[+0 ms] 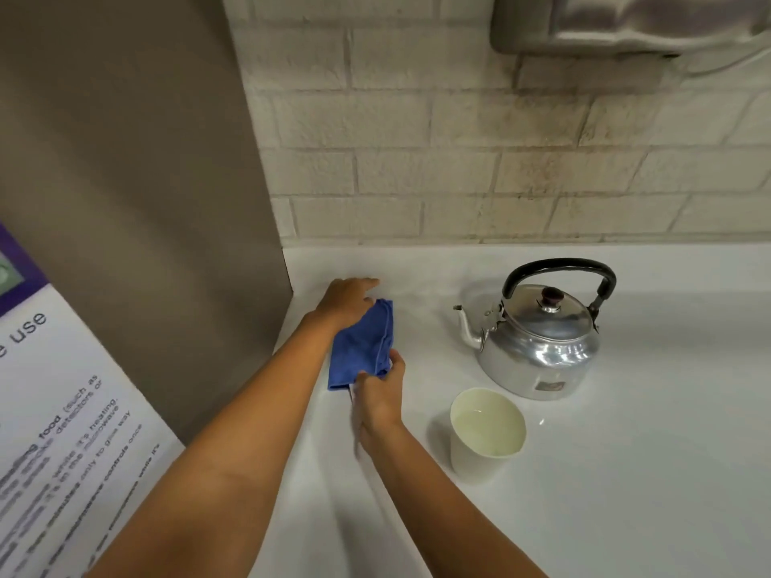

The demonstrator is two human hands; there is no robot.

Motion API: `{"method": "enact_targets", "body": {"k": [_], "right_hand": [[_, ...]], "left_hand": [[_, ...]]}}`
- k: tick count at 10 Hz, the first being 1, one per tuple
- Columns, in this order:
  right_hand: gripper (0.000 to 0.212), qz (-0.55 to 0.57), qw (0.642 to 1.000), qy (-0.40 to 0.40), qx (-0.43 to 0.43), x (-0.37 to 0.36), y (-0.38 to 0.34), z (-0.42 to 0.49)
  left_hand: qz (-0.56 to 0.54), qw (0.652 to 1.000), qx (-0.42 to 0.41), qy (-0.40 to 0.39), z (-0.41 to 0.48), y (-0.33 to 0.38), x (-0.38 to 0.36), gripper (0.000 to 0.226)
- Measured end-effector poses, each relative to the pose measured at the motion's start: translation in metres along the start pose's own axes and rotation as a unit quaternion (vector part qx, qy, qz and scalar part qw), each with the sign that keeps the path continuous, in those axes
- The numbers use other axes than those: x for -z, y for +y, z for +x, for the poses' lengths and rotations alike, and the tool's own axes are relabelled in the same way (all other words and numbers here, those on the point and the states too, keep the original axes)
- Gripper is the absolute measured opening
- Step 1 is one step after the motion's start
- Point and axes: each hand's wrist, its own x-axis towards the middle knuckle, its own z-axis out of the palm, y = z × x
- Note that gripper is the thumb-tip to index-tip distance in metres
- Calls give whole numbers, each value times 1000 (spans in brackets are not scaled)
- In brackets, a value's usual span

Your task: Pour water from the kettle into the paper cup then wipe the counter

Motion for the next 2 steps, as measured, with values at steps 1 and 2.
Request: {"method": "enact_targets", "body": {"k": [1, 2], "right_hand": [[45, -67, 997, 15, 22, -3, -7, -9], [46, -150, 988, 18, 29, -1, -13, -14]], "left_hand": [[4, 1000, 20, -9, -19, 4, 8, 46], [2, 999, 34, 3, -34, 11, 18, 48]]}}
